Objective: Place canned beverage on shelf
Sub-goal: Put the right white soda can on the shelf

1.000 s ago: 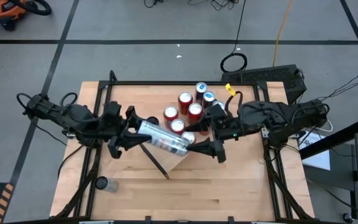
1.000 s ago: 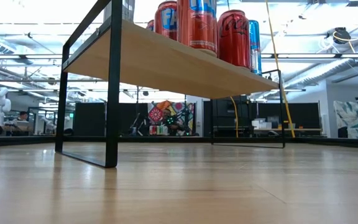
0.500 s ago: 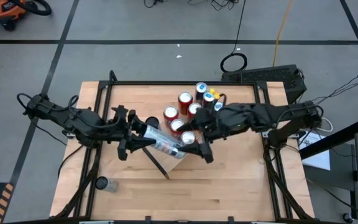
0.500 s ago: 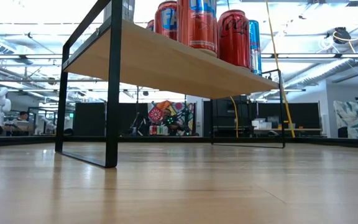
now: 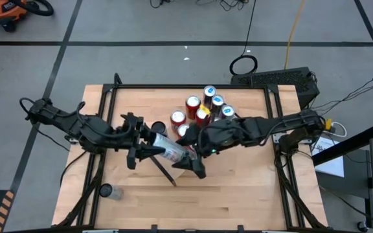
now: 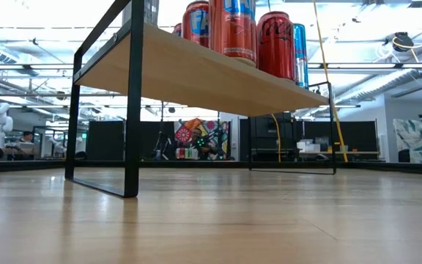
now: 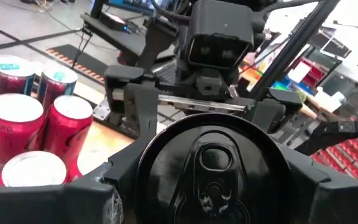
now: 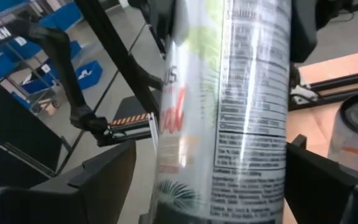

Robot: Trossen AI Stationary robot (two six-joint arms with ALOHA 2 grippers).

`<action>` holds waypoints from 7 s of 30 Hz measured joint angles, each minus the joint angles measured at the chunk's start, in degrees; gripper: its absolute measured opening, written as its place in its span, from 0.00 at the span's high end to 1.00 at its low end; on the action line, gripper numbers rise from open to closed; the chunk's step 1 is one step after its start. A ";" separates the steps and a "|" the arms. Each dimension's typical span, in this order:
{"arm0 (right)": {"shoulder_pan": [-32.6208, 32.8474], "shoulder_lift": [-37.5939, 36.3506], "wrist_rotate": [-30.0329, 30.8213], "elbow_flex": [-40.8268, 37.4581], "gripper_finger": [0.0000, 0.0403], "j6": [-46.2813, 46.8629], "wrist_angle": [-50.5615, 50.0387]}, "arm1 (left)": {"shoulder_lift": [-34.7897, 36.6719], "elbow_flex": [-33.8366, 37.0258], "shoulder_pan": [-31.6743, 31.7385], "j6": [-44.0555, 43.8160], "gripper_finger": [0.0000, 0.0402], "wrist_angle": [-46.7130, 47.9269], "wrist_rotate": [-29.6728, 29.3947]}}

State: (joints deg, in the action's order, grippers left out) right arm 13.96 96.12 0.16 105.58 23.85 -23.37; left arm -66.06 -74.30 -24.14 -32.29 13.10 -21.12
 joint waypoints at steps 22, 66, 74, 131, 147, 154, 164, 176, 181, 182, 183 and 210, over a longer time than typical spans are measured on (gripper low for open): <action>-0.02 0.26 -0.42 -0.09 0.44 -0.75 -0.01 | -0.46 0.00 0.00 -1.23 0.37 0.10 0.65; -5.94 4.61 -20.17 -0.03 0.45 -3.20 37.07 | 5.09 -0.02 -8.68 28.61 0.03 -22.60 -10.94; -5.24 7.67 -14.67 -0.01 0.45 -3.91 40.05 | 1.97 0.07 -9.32 30.25 0.03 -24.66 -12.01; -8.02 7.65 -23.97 -0.02 0.45 1.32 35.93 | 11.49 -4.76 -11.30 12.24 0.20 -0.68 -11.80; -7.96 9.06 -22.37 -0.13 0.45 -3.91 26.66 | -0.73 -35.83 -11.19 -2.25 0.20 46.50 -4.09; -7.89 11.08 -22.40 -0.11 0.45 -3.63 27.98 | -4.25 -36.81 -10.32 -7.68 0.19 51.68 -2.79; -7.87 11.32 -22.44 -0.11 0.45 -2.48 27.89 | -8.43 -36.76 -10.32 -7.92 0.05 55.55 -3.04; -7.85 11.32 -22.46 -0.09 0.45 -2.17 27.83 | -10.38 -36.76 -8.62 -13.94 0.12 55.46 -2.88; -7.82 11.32 -22.50 -0.09 0.45 -2.25 27.80 | -10.43 -36.76 -8.55 -13.94 0.25 55.41 -2.45; -7.82 11.32 -22.62 -0.09 0.45 -2.27 27.80 | -10.43 -36.76 -8.55 -13.91 0.27 55.43 -2.01; -7.80 11.32 -22.77 -0.09 0.45 -2.25 27.78 | -10.43 -36.76 -8.55 -13.89 0.30 55.41 -1.59; -7.85 9.34 -20.82 0.11 0.25 1.84 20.23 | -10.47 -36.70 -8.57 -16.93 0.38 56.97 -1.58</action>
State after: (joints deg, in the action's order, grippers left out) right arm 6.11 105.46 -20.67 105.69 25.69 -3.14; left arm -76.53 -111.00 -32.71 -49.22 70.07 -22.71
